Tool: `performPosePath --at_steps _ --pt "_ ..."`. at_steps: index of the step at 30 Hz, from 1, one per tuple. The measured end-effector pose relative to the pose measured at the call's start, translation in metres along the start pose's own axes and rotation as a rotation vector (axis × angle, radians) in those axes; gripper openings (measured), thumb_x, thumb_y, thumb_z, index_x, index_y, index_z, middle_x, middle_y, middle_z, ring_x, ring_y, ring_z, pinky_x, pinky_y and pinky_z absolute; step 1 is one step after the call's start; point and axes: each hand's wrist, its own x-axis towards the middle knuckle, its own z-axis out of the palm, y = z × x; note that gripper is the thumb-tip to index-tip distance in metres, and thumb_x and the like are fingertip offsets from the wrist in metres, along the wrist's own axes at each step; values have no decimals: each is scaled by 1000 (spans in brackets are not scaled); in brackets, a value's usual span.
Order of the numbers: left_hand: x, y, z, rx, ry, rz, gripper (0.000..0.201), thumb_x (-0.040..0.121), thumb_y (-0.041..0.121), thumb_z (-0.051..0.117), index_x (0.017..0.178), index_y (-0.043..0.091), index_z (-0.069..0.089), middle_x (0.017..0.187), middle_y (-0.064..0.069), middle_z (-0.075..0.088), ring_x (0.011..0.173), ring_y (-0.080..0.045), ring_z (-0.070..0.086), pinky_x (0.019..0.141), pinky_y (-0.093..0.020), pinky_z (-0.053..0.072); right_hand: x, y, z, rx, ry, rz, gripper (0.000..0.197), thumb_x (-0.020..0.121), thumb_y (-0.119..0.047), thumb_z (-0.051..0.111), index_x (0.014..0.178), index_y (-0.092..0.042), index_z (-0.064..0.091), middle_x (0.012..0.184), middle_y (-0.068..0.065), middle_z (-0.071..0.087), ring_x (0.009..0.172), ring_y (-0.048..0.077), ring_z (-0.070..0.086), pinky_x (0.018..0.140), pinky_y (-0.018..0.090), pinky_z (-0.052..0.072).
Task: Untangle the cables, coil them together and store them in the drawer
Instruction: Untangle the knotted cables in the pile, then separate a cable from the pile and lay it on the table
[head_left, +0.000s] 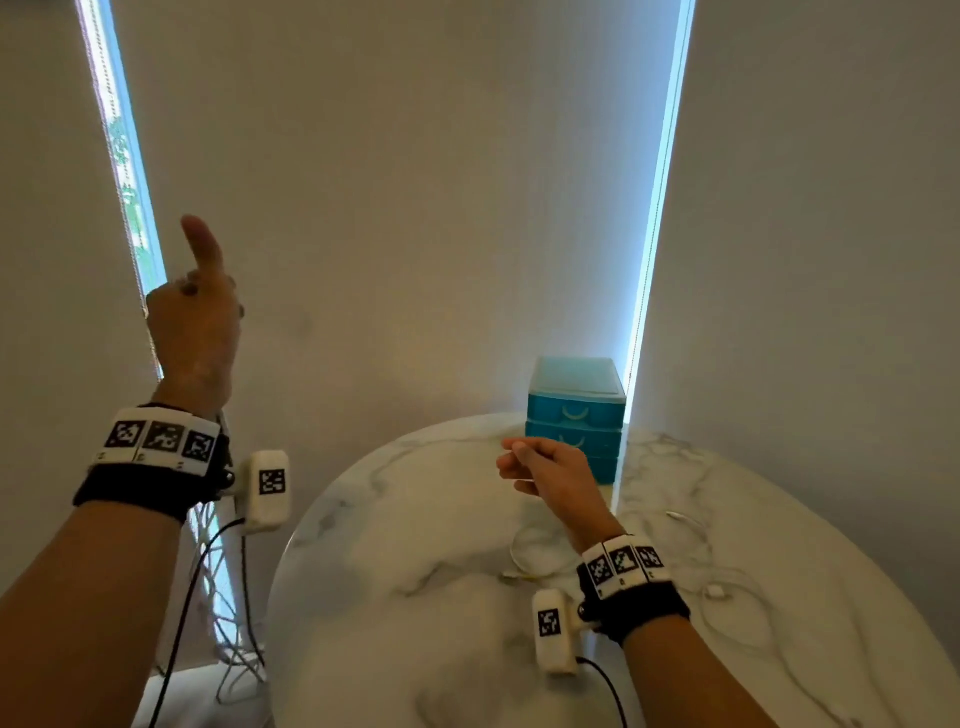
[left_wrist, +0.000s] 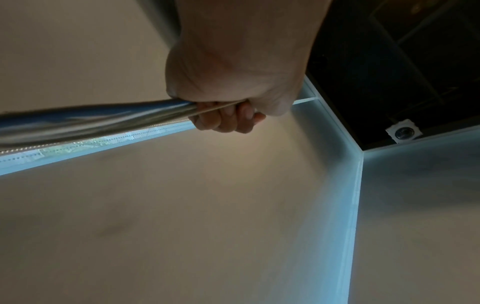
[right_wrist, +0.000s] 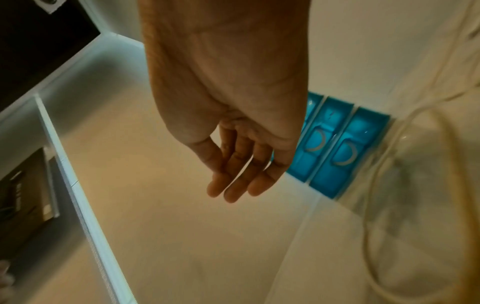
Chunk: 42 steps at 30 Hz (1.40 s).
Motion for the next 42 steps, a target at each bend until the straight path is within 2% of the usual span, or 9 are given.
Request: performPosePath --at_steps 5,7,9,13,16,20,25,31,42 --pt "-48 -18 47 53 -262 49 79 87 95 36 58 22 43 55 1 43 48 -13 35 55 -29 33 4 22 -63 -105 219 52 17 106 -22 65 110 -12 78 87 2 82 89 20 77 75 29 56" --pt "-68 -32 67 55 -374 55 80 90 93 36 60 19 45 55 0 39 48 -13 32 53 -29 30 -2 33 -79 -320 217 14 9 100 -19 70 100 -19 80 85 -3 82 91 21 78 81 32 60" --pt "-89 -46 87 43 -461 24 84 88 95 38 66 15 49 57 -2 37 51 -14 31 55 -31 29 -11 38 -87 -541 94 -17 9 92 -21 79 99 -27 80 93 -9 80 92 9 75 93 34 62" --pt "-136 -72 125 74 -608 -38 76 87 95 39 62 23 42 59 2 38 52 -11 32 57 -31 30 -32 26 -83 -767 -385 150 48 74 -40 96 118 -35 76 114 -20 69 109 1 62 98 31 51" --pt "-166 -84 148 73 -661 -106 72 90 91 37 63 25 43 57 4 40 54 -11 35 60 -32 33 -32 30 -84 -863 -429 214 35 75 -31 96 106 -35 81 104 -16 73 100 3 66 98 36 56" --pt "-195 -95 165 -53 -687 -304 69 91 90 37 77 23 49 58 7 38 52 -8 32 50 -26 29 -23 40 -91 -676 -256 -21 12 88 -21 88 95 -30 84 96 -12 80 90 3 73 94 27 60" --pt "-215 -116 169 -329 -634 -608 66 87 92 37 74 28 45 58 6 29 50 -12 21 46 -28 17 -20 42 -83 -94 232 -161 6 98 -17 78 103 -19 79 93 1 82 83 14 80 70 22 58" --pt "-234 -131 171 -360 -643 -696 64 88 89 43 74 26 46 59 6 31 50 -10 25 45 -26 23 -21 54 -54 86 138 47 11 101 -9 72 110 -3 73 98 13 81 85 26 83 67 30 59" --pt "-239 -144 161 -254 -796 -624 50 89 69 71 74 25 51 60 3 41 52 -10 34 52 -26 32 -26 52 -50 142 63 77 16 102 -15 71 117 -9 72 106 9 81 92 24 82 75 32 60"
